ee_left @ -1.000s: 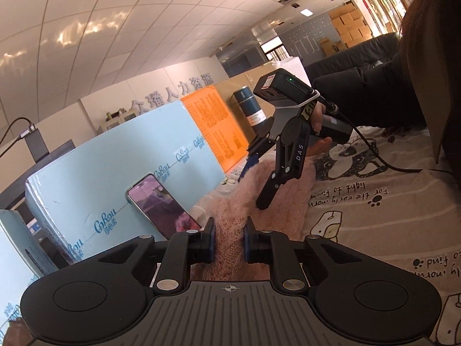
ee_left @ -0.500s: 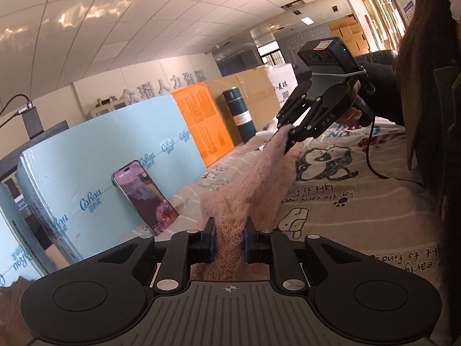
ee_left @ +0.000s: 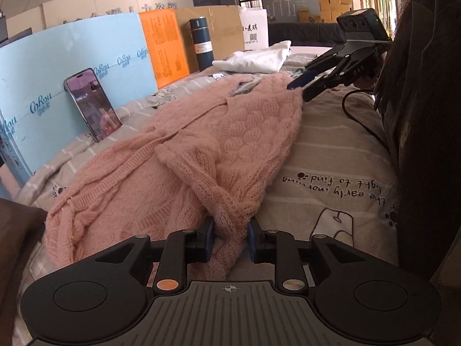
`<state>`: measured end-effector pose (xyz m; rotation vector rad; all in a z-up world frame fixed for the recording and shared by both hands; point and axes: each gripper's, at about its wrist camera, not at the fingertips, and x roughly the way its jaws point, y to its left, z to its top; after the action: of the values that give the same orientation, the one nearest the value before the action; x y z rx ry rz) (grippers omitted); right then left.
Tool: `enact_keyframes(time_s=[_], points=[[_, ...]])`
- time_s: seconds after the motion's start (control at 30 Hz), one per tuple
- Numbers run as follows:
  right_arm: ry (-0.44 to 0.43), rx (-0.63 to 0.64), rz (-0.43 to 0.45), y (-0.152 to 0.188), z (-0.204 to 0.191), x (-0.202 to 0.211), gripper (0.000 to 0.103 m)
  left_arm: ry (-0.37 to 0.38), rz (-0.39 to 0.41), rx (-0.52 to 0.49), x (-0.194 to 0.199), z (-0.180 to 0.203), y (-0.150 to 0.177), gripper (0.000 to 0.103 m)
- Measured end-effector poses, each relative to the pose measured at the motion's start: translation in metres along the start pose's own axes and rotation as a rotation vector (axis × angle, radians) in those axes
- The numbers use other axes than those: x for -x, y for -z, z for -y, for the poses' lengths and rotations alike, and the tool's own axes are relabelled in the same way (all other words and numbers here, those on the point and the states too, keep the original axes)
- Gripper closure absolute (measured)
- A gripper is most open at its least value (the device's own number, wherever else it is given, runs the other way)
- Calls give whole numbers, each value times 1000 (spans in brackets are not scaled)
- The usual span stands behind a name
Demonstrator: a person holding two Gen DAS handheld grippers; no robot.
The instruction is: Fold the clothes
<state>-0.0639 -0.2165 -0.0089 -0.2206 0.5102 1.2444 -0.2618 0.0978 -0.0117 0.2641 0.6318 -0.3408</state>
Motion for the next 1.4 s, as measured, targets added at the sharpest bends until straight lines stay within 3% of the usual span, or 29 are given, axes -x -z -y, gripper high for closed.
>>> enact_keyframes(time_s=[0.07, 0.13, 0.2, 0.3, 0.43, 0.47, 0.5, 0.53, 0.57, 0.6, 0.67, 0.77, 0.83, 0.97, 1.1, 1.17, 1.23, 1.27, 1.3, 1.37, 1.4], points=[[83, -75, 67, 2, 14, 17, 34, -2, 23, 12, 6, 3, 2, 58], [182, -190, 113, 1, 36, 29, 34, -10, 66, 21, 15, 5, 3, 50], [334, -345, 148, 2, 66, 37, 30, -39, 132, 56, 27, 3, 3, 45], [566, -542, 175, 8, 104, 40, 30, -147, 225, 156, 44, -7, 4, 28], [610, -699, 135, 15, 134, 30, 30, -347, 202, 286, 49, -21, 8, 22], [626, -702, 119, 16, 135, 24, 33, -398, 180, 306, 47, -24, 9, 22], [645, -679, 121, 16, 132, 21, 44, -414, 171, 311, 46, -25, 9, 22], [631, -660, 111, 15, 129, 19, 55, -408, 170, 307, 45, -26, 9, 22], [618, -640, 101, 14, 127, 17, 80, -401, 170, 303, 44, -26, 9, 22], [606, -621, 93, 13, 124, 15, 91, -395, 169, 298, 42, -26, 9, 22], [615, -592, 129, 11, 115, 21, 97, -380, 172, 289, 40, -26, 8, 22], [670, -566, 216, 3, 104, 45, 98, -343, 200, 275, 35, -29, 3, 22], [713, -542, 259, -4, 98, 59, 98, -300, 261, 297, 33, -37, -4, 22], [787, -495, 288, -14, 88, 75, 99, -204, 358, 474, 19, -68, -25, 22], [826, -528, 205, -3, 96, 67, 99, -98, 244, 590, -23, -88, -39, 23], [811, -574, 166, 7, 104, 62, 98, -57, 171, 615, -43, -89, -41, 26], [772, -637, 175, 13, 109, 60, 87, -30, 99, 609, -62, -84, -41, 30], [759, -677, 172, 13, 115, 57, 56, -27, 72, 597, -68, -81, -42, 39], [759, -704, 175, 13, 118, 56, 33, -32, 52, 580, -73, -76, -43, 47], [724, -759, 177, 13, 129, 50, 33, -43, 40, 539, -77, -67, -46, 78], [702, -781, 172, 14, 134, 46, 33, -48, 45, 511, -77, -62, -48, 81]])
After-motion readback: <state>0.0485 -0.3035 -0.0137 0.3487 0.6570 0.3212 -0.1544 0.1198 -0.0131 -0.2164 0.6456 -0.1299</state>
